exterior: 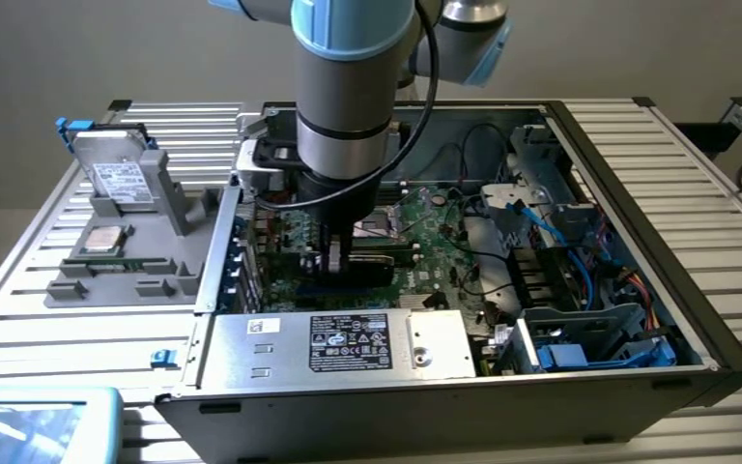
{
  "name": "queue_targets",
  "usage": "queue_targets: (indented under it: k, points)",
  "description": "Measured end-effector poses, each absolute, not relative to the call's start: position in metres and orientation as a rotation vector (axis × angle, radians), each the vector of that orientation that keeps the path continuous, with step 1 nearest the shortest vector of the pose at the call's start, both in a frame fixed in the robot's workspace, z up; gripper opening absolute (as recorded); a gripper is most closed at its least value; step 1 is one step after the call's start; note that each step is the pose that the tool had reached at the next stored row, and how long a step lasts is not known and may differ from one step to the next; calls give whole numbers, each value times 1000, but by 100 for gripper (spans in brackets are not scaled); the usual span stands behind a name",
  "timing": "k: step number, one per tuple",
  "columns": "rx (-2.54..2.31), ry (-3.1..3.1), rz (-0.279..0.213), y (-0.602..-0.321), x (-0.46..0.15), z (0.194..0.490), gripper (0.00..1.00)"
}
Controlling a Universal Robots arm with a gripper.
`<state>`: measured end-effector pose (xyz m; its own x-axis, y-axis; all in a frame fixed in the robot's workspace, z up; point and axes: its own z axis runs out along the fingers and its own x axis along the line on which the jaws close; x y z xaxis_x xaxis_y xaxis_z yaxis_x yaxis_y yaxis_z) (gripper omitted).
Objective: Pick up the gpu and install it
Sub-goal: 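Insert the gpu into the slot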
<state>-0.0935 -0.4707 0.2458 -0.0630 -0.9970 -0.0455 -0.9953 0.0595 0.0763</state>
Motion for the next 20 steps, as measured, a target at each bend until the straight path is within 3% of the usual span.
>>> queue_targets:
  k: [15,17,20]
  points:
    - [2137,-2272,-126,-471,-83,271,29]
    - [2134,-2269,-98,-471,-83,271,29]
    - [2132,-2269,-9,-468,-83,271,29]
